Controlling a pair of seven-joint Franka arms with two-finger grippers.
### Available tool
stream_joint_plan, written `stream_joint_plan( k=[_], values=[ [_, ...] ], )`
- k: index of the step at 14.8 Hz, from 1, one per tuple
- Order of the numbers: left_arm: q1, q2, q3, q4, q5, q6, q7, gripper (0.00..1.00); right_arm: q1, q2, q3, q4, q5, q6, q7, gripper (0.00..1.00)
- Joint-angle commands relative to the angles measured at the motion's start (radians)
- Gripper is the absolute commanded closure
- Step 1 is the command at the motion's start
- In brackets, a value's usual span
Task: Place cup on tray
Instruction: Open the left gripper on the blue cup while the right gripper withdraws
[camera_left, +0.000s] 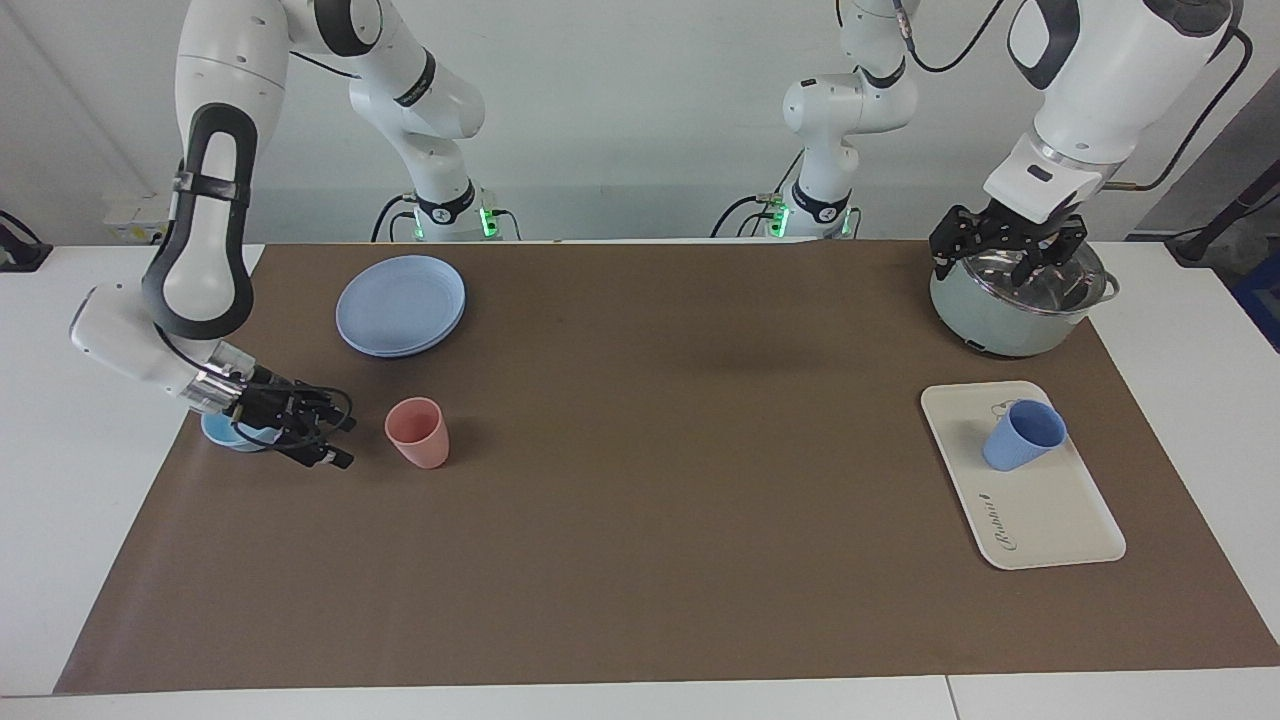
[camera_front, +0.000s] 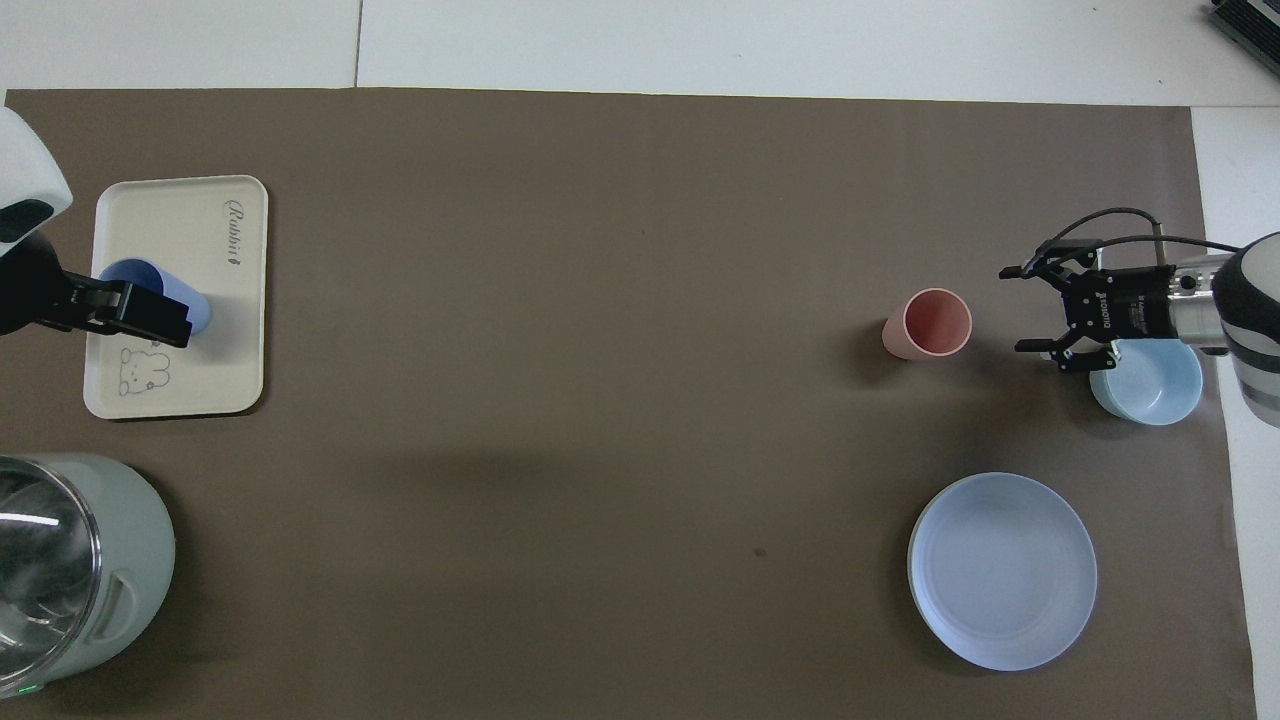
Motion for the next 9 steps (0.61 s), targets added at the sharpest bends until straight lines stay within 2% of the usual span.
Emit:
stream_joint_plan(
  k=[1, 3, 5, 7, 9],
  values=[
    [-0.002, -0.018, 0.012, -0.010, -0.024, -0.006, -0.018, 0.00, 0.045, -0.111, 0.005, -0.022, -0.189, 0.016, -0.043, 0.00],
    [-0.002, -0.038, 0.013, -0.025, -0.018, -0.031, -0.007, 0.00, 0.085, -0.174, 0.005, -0.025, -0.301, -0.005, -0.053, 0.00],
    [-0.002, -0.080, 0.013, -0.095, -0.018, -0.022, -0.004, 0.00, 0.133, -0.214, 0.010, -0.022, -0.376, -0.040, -0.064, 0.00],
    [-0.002, -0.087, 0.013, -0.099, -0.018, -0.019, -0.004, 0.00, 0.182, -0.256, 0.008, -0.024, -0.418, -0.045, -0.067, 0.00],
    [-0.002, -0.082, 0.013, -0.088, -0.017, -0.017, -0.006, 0.00, 0.245, -0.308, 0.010, -0.028, -0.566, -0.080, -0.068, 0.00]
  ],
)
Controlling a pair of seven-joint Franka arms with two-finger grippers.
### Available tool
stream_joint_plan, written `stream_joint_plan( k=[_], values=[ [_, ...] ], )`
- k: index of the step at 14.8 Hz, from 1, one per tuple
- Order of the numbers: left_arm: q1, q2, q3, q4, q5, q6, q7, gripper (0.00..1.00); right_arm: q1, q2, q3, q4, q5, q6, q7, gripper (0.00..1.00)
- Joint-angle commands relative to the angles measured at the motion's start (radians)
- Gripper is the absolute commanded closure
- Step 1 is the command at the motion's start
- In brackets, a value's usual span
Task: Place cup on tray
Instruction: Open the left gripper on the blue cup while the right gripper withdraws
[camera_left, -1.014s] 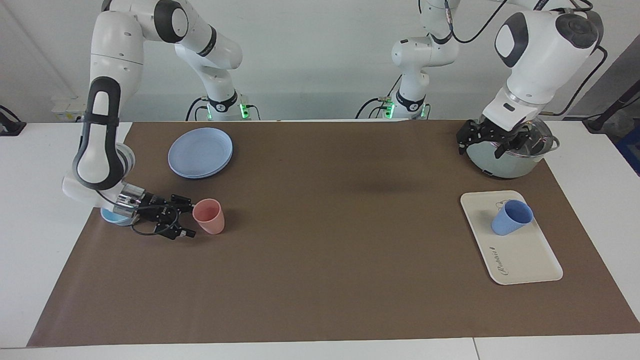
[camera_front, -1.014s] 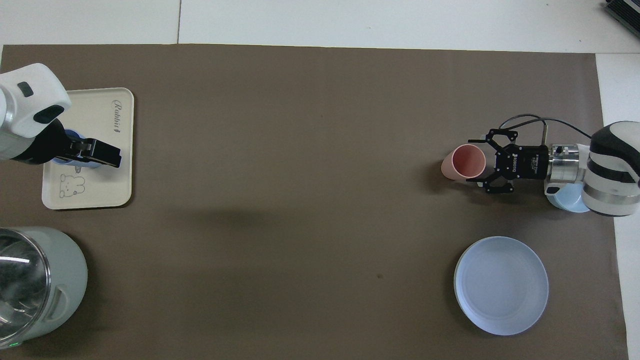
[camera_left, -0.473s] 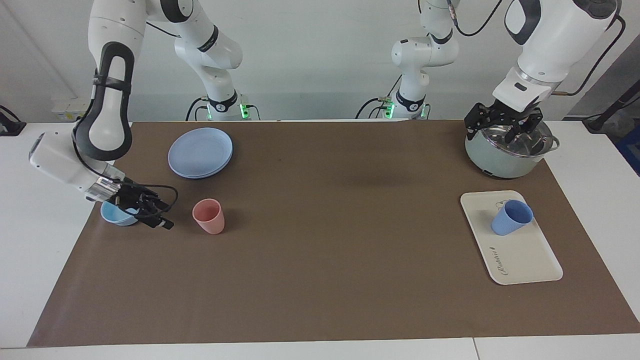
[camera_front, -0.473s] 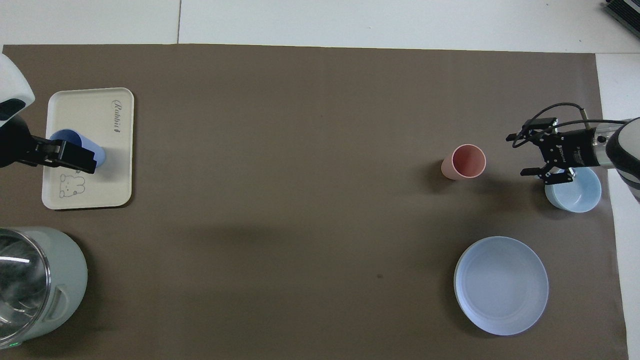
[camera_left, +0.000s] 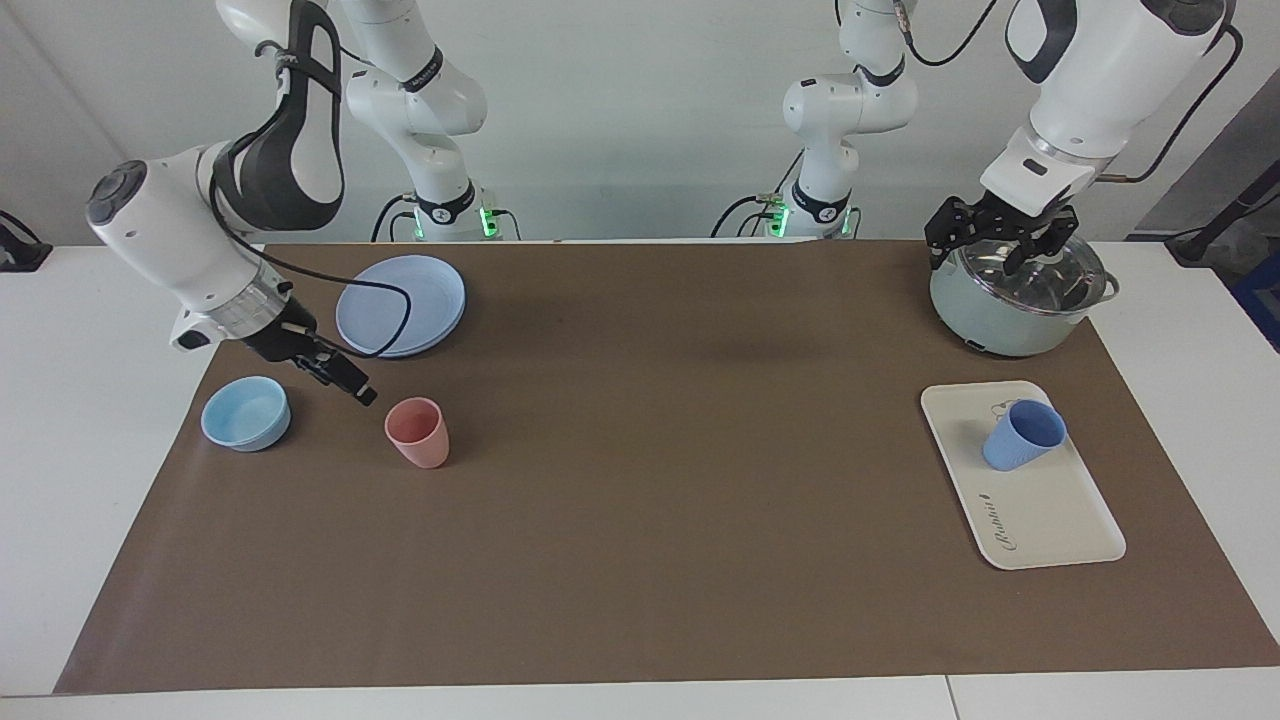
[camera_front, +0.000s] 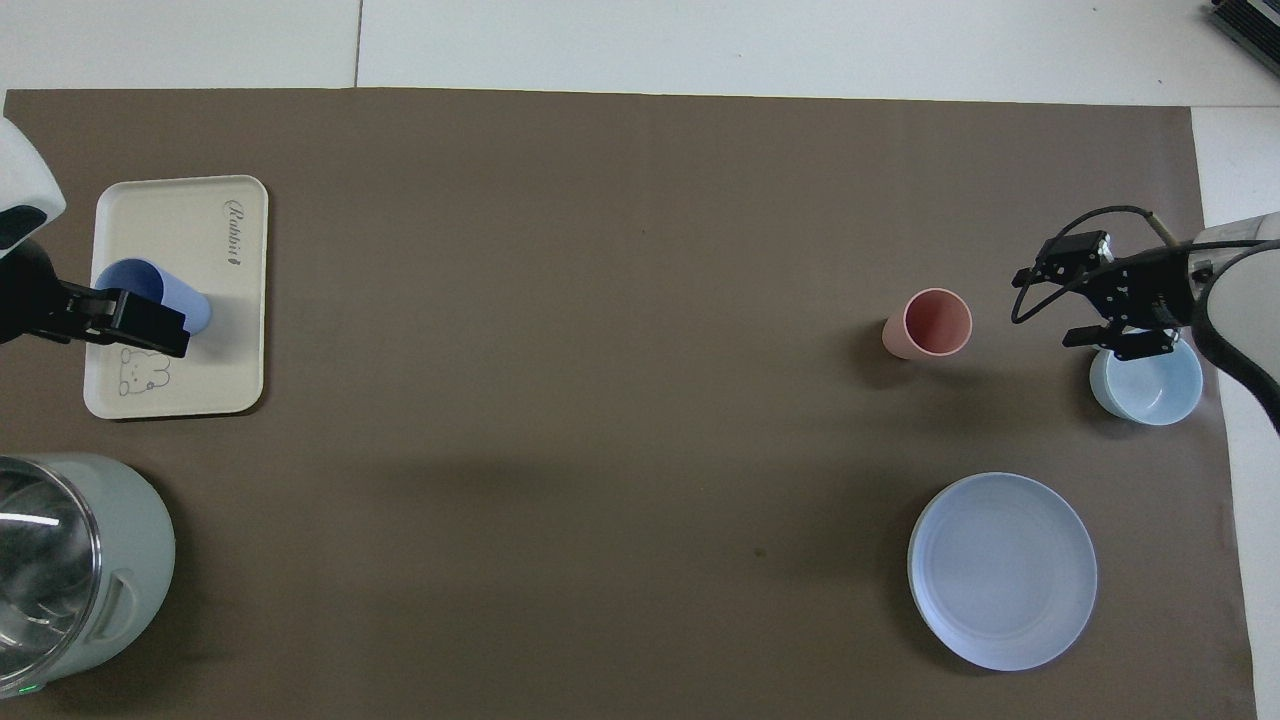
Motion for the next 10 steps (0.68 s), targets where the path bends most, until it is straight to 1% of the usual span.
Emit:
stream_joint_plan(
  k=[1, 2, 3, 5, 6, 8, 10],
  values=[
    [-0.002, -0.030, 0.007, -0.031, -0.010, 0.005, -0.003, 0.00, 0.069, -0.078, 0.004, -0.021, -0.190, -0.045, -0.037, 0.00],
    [-0.002, -0.033, 0.007, -0.036, -0.012, 0.010, -0.006, 0.00, 0.085, -0.092, 0.007, -0.011, -0.228, -0.052, -0.040, 0.00],
    [0.001, -0.033, 0.009, -0.037, -0.012, 0.010, -0.008, 0.00, 0.088, -0.097, 0.010, 0.015, -0.239, -0.065, -0.043, 0.00],
    [0.036, -0.037, 0.007, -0.042, -0.010, 0.000, -0.011, 0.00, 0.089, -0.081, 0.022, 0.109, -0.244, -0.157, -0.049, 0.00],
    [0.038, -0.037, 0.009, -0.040, -0.012, 0.000, -0.011, 0.00, 0.089, -0.078, 0.025, 0.135, -0.246, -0.186, -0.049, 0.00],
    [0.050, -0.037, 0.009, -0.040, -0.010, 0.005, -0.011, 0.00, 0.091, -0.109, 0.028, 0.138, -0.244, -0.210, -0.049, 0.00],
    [0.050, -0.037, 0.009, -0.040, -0.010, 0.005, -0.011, 0.00, 0.090, -0.124, 0.047, 0.143, -0.244, -0.262, -0.049, 0.00]
  ],
)
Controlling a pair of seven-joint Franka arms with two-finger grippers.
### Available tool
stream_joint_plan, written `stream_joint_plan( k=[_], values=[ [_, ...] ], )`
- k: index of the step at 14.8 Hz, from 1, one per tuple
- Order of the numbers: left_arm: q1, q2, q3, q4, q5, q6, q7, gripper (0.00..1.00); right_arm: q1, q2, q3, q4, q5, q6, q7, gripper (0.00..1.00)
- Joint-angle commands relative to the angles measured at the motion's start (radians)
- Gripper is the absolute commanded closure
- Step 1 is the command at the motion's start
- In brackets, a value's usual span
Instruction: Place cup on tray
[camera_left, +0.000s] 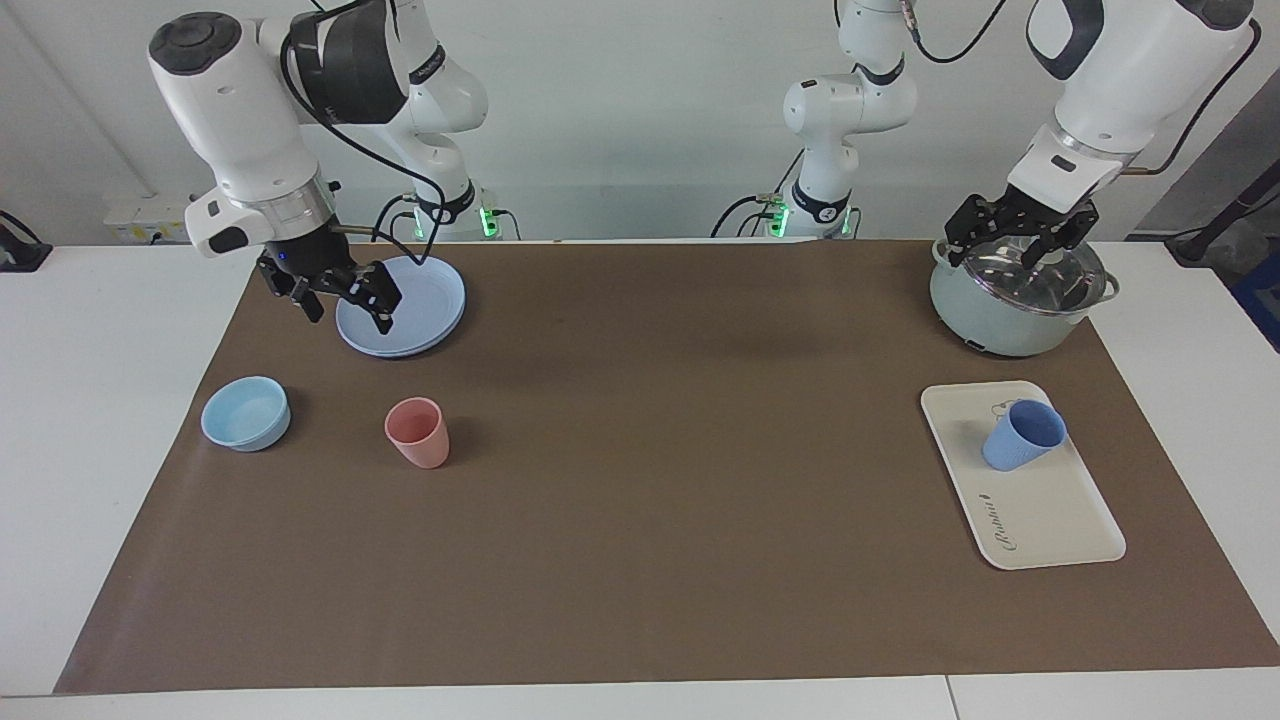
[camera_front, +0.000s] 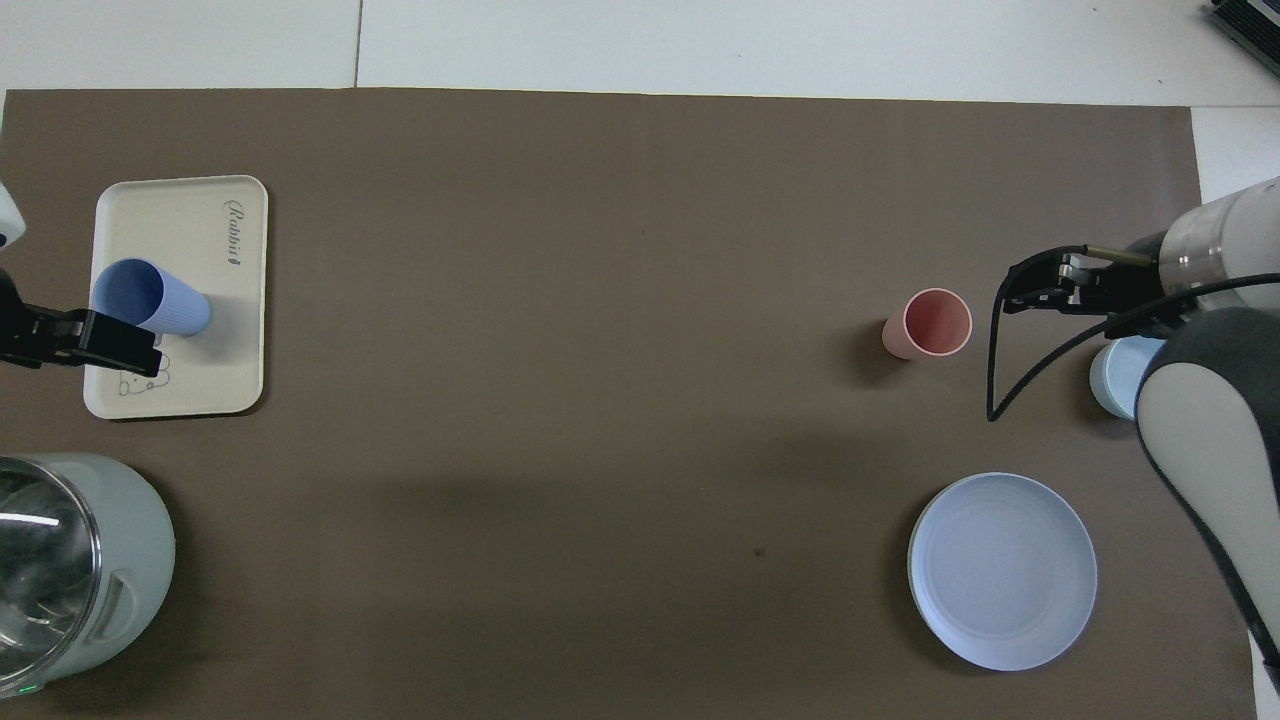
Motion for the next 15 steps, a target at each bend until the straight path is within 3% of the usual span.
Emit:
stream_joint_plan(
  k=[1, 11, 15],
  values=[
    [0.007, -0.031, -0.003, -0.034, -0.010, 0.005, -0.006, 0.00, -0.013, -0.019, 0.028, 0.016, -0.020, -0.067, -0.027, 0.00],
    [0.007, -0.031, -0.003, -0.033, -0.010, 0.005, -0.006, 0.00, -0.022, -0.008, 0.056, 0.068, -0.071, -0.034, -0.127, 0.00],
    [0.007, -0.031, -0.004, -0.034, -0.012, 0.005, -0.006, 0.00, -0.029, -0.004, 0.049, 0.140, -0.057, -0.102, -0.208, 0.00]
  ],
)
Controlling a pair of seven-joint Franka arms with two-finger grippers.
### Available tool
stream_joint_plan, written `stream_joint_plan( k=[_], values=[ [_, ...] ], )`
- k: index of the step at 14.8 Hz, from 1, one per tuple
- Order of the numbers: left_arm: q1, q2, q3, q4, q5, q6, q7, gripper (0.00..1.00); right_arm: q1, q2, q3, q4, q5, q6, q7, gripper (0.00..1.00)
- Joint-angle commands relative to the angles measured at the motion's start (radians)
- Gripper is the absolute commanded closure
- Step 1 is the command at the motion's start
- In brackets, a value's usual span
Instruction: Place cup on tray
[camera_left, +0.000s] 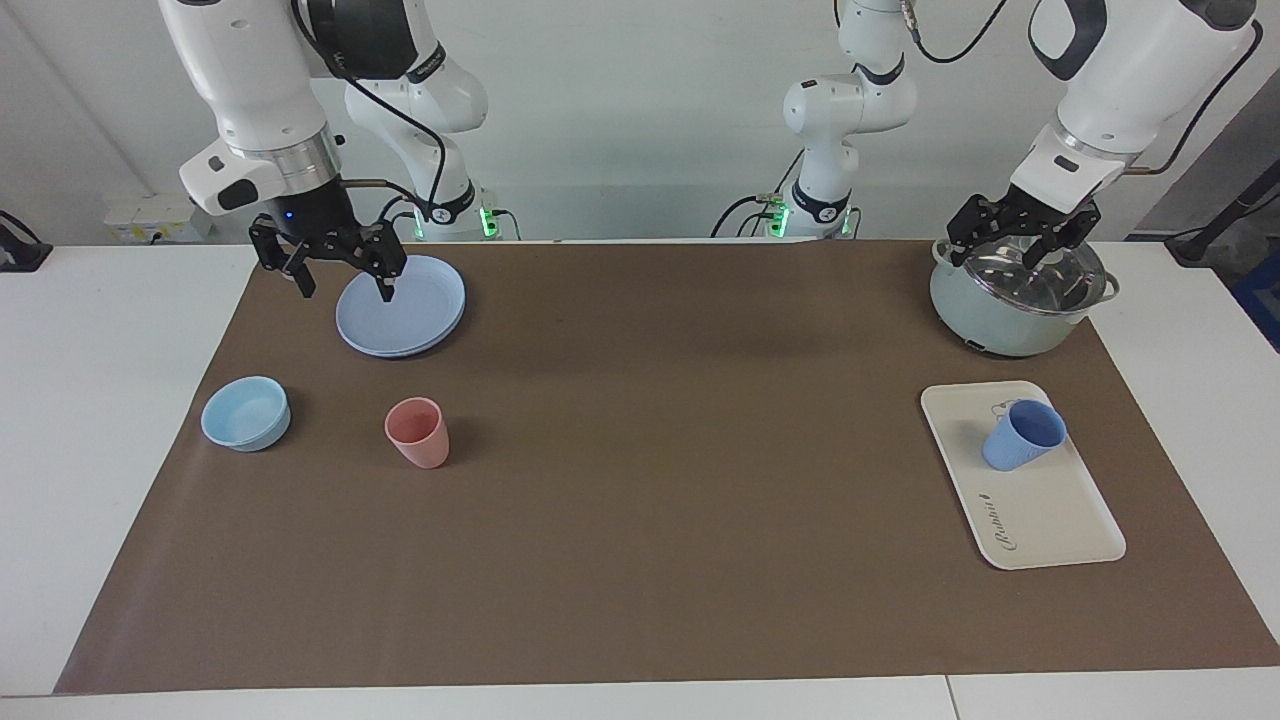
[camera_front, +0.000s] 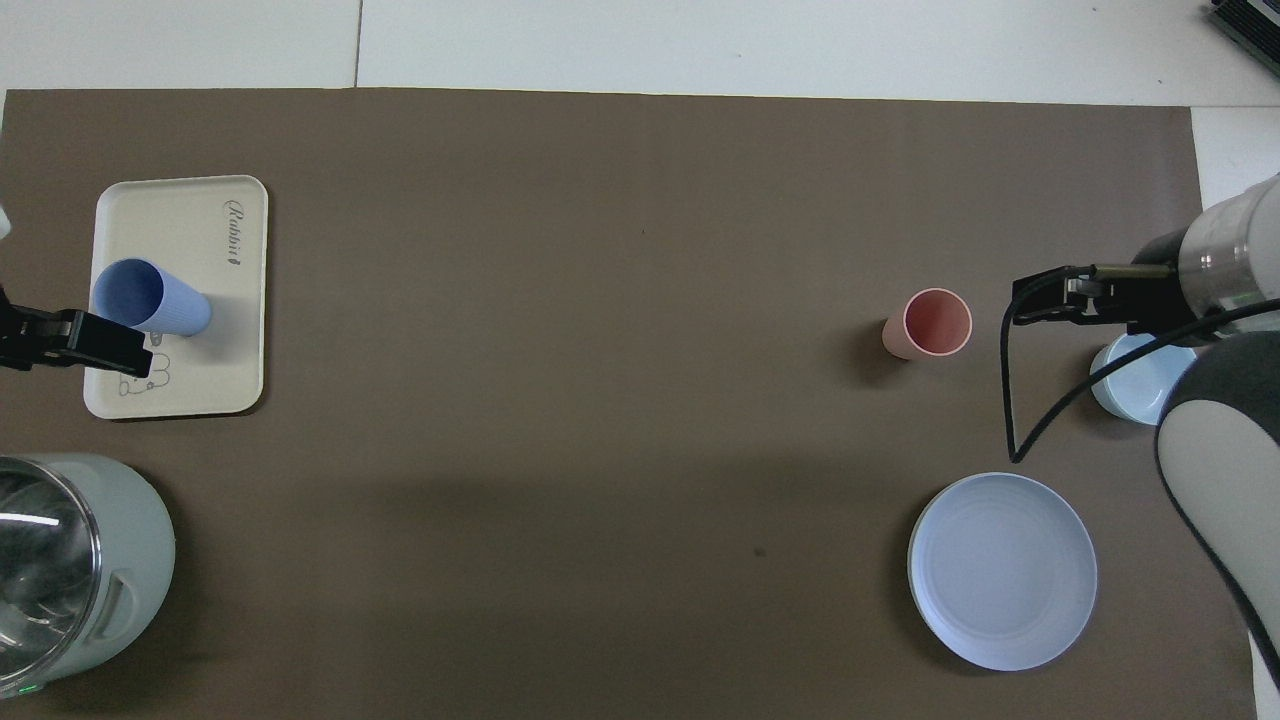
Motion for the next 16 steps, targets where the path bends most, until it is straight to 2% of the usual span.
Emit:
stream_joint_plan(
  k=[1, 3, 4, 6, 9, 12, 16],
  values=[
    [0.006, -0.029, -0.003, -0.032, -0.012, 0.005, -0.006, 0.00, -0.017, 0.018, 0.007, 0.074, -0.009, -0.067, -0.059, 0.00],
    [0.006, -0.029, -0.002, -0.030, -0.010, 0.005, -0.006, 0.00, 0.009, 0.018, -0.024, 0.074, -0.012, -0.067, -0.061, 0.00],
    [0.006, -0.029, -0.002, -0.030, -0.010, 0.005, -0.006, 0.00, 0.055, 0.017, -0.044, 0.074, -0.016, -0.080, -0.050, 0.00],
    [0.006, -0.029, -0.002, -0.030, -0.010, 0.005, -0.006, 0.00, 0.113, 0.012, -0.116, 0.075, -0.015, -0.094, -0.050, 0.00],
    [0.006, -0.029, -0.002, -0.030, -0.010, 0.005, -0.006, 0.00, 0.103, 0.009, -0.112, 0.074, -0.012, -0.123, -0.050, 0.00],
    [0.006, -0.029, -0.002, -0.030, -0.010, 0.005, -0.006, 0.00, 0.059, 0.009, -0.066, 0.077, -0.006, -0.131, -0.050, 0.00],
    [0.006, -0.029, -0.002, -0.030, -0.010, 0.005, -0.006, 0.00, 0.058, 0.007, -0.062, 0.078, -0.003, -0.136, -0.047, 0.00]
  ],
)
